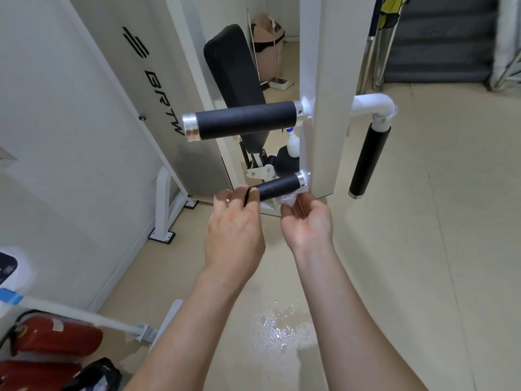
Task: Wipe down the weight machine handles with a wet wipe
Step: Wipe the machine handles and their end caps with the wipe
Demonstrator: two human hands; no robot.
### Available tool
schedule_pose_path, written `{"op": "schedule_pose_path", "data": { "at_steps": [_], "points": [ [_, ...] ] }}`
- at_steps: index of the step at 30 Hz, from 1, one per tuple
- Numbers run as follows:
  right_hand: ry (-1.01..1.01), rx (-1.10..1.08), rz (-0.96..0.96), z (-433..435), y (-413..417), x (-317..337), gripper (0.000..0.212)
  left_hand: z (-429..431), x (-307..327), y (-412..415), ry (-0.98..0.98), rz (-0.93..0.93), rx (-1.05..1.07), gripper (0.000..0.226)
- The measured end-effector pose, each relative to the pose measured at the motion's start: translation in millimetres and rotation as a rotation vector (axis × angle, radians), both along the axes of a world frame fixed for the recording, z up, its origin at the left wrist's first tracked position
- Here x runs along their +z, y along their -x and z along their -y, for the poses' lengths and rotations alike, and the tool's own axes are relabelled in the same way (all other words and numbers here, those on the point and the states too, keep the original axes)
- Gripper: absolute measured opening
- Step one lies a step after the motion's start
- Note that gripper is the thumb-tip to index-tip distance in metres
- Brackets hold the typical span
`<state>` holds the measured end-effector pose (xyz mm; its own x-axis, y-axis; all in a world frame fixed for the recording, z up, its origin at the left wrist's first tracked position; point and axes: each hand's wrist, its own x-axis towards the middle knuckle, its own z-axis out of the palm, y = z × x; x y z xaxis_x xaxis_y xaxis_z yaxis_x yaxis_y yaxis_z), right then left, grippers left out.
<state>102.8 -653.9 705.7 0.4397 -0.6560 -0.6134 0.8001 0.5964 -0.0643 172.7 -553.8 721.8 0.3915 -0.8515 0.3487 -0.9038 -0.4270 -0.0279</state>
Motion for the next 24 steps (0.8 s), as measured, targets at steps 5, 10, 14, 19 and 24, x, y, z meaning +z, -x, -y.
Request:
{"op": "schedule_pose_path", "data": {
  "at_steps": [5,10,14,19,24],
  "points": [
    [0.016,0.107,0.004,-10,-20,-9,0.018,-5,5,2,-0.025,-0.079,-0.002,0.058],
    [0.058,0.394,-0.013,-38,-57,-23,0.017,-18,6,-17,0.042,-0.100,0.034,0.045],
    [0.089,0.474,-0.079,-49,-53,-19,0.030,-28,3,-26,0.011,-0.111,0.065,0.048],
    [0.063,0.408,-0.055,-60,-25,-12,0.025,-25,0,-18,0.021,-0.102,0.047,0.037],
    [-0.051,0.246,-0.022,-53,1,-2,0.023,-30,-4,-5,0.096,-0.146,0.026,0.038]
  ]
}}
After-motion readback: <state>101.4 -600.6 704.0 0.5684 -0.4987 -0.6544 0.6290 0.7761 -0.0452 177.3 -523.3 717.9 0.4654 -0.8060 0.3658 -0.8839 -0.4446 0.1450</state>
